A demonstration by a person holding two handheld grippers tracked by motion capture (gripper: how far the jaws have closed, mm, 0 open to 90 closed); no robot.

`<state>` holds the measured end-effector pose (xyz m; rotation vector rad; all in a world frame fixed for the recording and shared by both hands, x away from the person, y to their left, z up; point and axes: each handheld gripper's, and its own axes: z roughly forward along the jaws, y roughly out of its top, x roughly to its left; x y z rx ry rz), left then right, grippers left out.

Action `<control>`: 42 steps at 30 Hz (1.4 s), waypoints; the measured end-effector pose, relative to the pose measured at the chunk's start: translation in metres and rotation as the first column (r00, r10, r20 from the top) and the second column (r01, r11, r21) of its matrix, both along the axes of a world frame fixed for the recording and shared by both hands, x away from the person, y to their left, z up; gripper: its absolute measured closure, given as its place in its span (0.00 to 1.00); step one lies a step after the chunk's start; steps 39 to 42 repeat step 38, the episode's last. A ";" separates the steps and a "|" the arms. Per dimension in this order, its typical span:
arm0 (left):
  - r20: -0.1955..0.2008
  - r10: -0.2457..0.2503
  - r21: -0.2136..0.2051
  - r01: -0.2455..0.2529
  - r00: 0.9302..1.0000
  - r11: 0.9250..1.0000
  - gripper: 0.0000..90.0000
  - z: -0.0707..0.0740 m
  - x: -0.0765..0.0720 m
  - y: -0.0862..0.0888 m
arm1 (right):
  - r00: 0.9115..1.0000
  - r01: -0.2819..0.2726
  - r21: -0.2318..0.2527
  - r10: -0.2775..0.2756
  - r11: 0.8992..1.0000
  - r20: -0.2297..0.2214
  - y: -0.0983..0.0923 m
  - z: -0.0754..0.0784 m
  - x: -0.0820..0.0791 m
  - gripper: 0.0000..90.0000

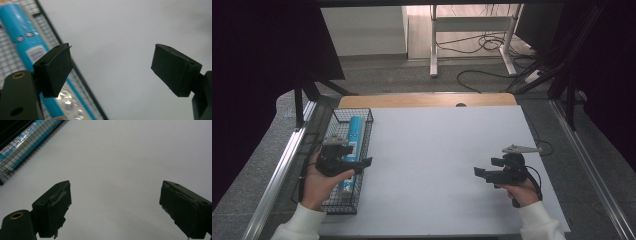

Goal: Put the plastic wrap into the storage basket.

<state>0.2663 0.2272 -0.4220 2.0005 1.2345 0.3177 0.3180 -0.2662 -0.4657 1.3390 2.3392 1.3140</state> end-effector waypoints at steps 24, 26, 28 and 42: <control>-0.064 -0.074 -0.063 0.069 0.995 0.996 0.19 -0.059 -0.029 -0.046 | 0.995 -0.049 -0.146 0.061 0.988 0.078 -0.014 -0.022 -0.022 0.12; -0.061 -0.070 -0.064 0.066 0.996 0.996 0.19 -0.059 -0.029 -0.046 | 0.994 -0.056 -0.147 0.068 0.988 0.082 -0.013 -0.022 -0.023 0.12; -0.061 -0.068 -0.059 0.065 0.996 0.996 0.19 -0.059 -0.029 -0.045 | 0.994 -0.050 -0.147 0.063 0.988 0.086 -0.013 -0.022 -0.023 0.12; -0.063 -0.061 -0.058 0.058 0.996 0.997 0.19 -0.062 -0.028 -0.043 | 0.995 -0.039 -0.142 0.052 0.989 0.087 -0.015 -0.022 -0.022 0.10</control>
